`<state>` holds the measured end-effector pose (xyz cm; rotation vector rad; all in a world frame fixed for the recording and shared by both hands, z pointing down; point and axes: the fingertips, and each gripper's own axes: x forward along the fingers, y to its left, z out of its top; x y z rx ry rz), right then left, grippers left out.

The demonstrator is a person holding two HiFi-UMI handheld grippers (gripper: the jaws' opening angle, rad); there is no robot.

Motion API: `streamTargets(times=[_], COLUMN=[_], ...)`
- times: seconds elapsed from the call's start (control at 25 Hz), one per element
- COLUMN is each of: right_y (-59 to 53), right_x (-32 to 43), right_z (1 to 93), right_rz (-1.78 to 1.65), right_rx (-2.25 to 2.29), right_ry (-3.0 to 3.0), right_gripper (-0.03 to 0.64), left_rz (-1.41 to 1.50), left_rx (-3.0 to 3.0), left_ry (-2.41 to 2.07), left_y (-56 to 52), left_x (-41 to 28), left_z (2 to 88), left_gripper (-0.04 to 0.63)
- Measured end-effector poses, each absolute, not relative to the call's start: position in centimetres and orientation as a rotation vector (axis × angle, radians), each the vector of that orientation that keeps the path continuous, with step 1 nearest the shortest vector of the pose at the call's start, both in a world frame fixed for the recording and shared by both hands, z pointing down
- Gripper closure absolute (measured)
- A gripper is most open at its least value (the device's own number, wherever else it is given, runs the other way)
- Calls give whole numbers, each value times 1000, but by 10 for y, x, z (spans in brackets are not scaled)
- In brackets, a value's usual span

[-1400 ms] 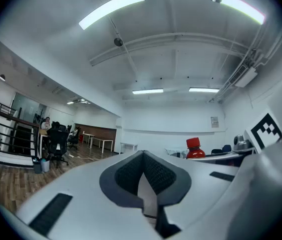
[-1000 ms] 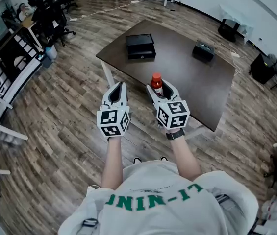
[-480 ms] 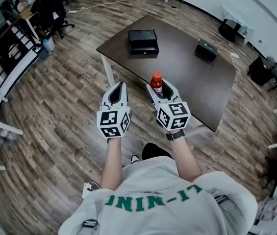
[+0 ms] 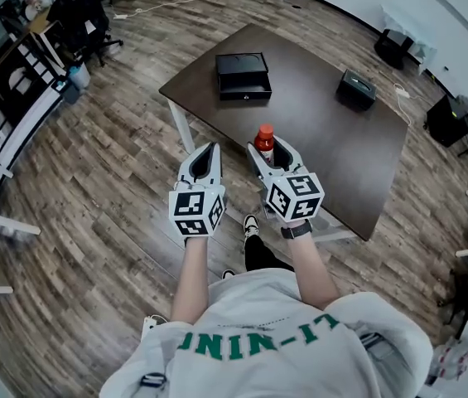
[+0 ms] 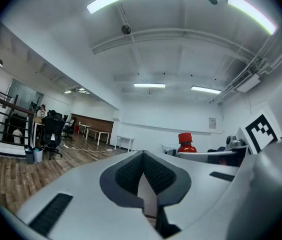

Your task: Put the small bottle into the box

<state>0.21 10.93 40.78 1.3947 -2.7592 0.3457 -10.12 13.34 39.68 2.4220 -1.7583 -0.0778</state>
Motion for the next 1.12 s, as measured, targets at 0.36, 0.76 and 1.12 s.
streamTargets(times=[0.36, 0.76, 1.12], right_y=[-27, -158, -222], right_x=[15, 28, 46], right_z=[362, 355, 412], right_rz=[269, 238, 386], right_rx=[1341, 1190, 1131], right_ry=[-2867, -2922, -2888], right_gripper=[382, 383, 385], left_rz=[-52, -71, 26], left_rx=[2476, 2436, 2373], left_ry=[-1831, -1919, -1922], left_y=[-11, -143, -195], left_x=[-77, -66, -60], left_z=[357, 346, 393], left_gripper=[583, 583, 584])
